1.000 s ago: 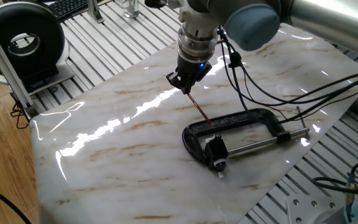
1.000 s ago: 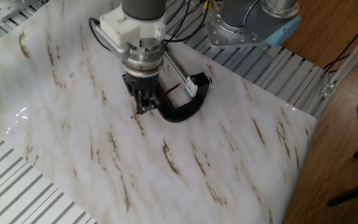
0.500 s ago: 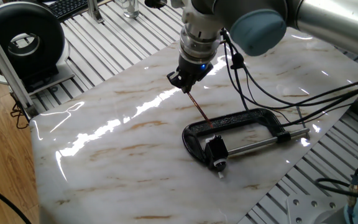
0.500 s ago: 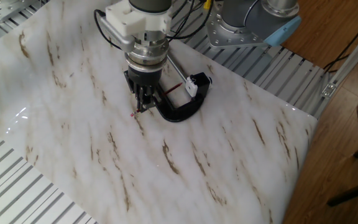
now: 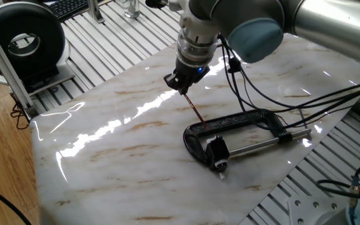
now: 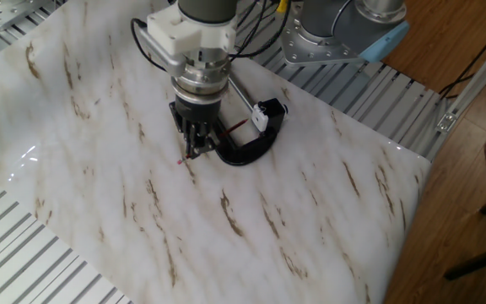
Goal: Insert the pencil into the pencil sharpener
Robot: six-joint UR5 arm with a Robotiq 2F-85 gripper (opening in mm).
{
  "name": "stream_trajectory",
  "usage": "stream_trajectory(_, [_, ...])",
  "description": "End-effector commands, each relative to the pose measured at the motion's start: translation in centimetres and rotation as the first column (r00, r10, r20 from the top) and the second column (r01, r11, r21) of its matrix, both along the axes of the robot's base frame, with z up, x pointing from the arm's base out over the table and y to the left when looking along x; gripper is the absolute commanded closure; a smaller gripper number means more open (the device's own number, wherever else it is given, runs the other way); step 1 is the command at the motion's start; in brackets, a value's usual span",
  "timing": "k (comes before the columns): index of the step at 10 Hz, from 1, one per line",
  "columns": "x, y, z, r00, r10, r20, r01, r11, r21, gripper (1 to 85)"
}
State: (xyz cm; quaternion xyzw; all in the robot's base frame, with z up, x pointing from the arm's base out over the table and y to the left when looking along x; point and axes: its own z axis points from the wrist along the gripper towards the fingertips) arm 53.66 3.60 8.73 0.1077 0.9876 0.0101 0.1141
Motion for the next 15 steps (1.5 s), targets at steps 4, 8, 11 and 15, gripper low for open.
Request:
stream_trajectory(4, [-0.2, 0.4, -1.6, 1.000, 0.002, 0.022, -0.001, 1.000, -0.007, 84.7])
stream_trajectory(8, [-1.3, 0.1, -1.1, 1.000, 0.007, 0.014, -0.007, 1.000, -0.007, 84.7])
stream_trajectory(11, [-1.8, 0.3, -1.1, 1.000, 0.007, 0.023, -0.007, 1.000, -0.002, 84.7])
stream_trajectory(15, [-2.5, 0.3, -1.1, 1.000, 0.006, 0.028, -0.006, 1.000, -0.002, 84.7])
